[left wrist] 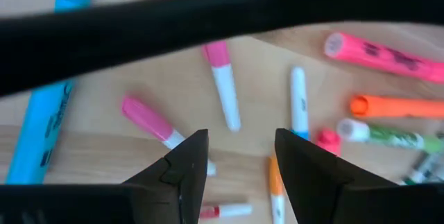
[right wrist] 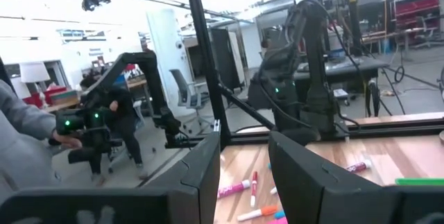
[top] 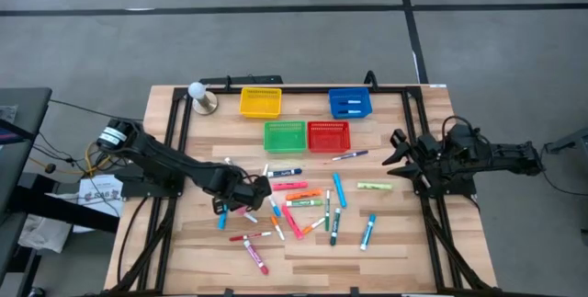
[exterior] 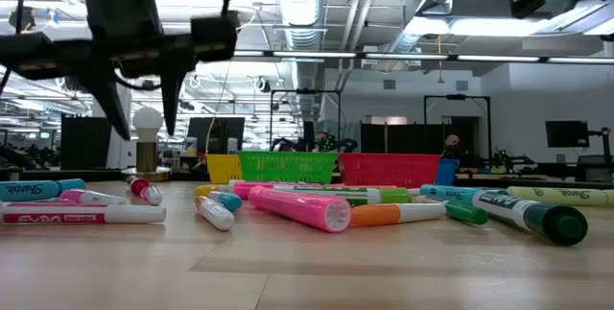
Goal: Pick & Place Markers
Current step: Put the pink highlighter into the blue bin
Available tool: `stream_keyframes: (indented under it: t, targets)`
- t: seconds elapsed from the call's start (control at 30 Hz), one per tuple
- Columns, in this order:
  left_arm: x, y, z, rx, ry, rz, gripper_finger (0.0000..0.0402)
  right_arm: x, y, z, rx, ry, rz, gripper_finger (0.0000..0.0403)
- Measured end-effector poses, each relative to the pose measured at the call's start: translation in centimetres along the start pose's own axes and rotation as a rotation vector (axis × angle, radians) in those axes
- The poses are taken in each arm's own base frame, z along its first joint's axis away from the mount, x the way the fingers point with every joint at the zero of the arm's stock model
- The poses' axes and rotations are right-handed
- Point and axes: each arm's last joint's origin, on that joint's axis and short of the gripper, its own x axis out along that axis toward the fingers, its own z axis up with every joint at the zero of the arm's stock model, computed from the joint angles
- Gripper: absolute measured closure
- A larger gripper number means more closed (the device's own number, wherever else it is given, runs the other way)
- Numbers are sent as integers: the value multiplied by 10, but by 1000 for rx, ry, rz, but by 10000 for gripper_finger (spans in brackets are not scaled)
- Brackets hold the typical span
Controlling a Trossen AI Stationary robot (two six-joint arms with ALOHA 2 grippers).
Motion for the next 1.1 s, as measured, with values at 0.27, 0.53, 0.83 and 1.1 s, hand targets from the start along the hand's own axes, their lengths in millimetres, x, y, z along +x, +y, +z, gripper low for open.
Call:
stream_keyframes:
  t: [0.27, 0.53, 0.83, 1.1]
  targets:
    - [14, -5, 7, -28, -27, 39, 234, 0, 0, -2, -1, 16, -4, 290]
    - [20, -7, 9, -42, -18, 58, 234, 0, -1, -3, 3, 30, -8, 290]
    - [35, -7, 9, -62, -36, 103, 234, 0, -1, -3, 2, 29, -8, 290]
    - [49, -6, 9, -65, -53, 143, 234, 0, -1, -3, 3, 30, -8, 290]
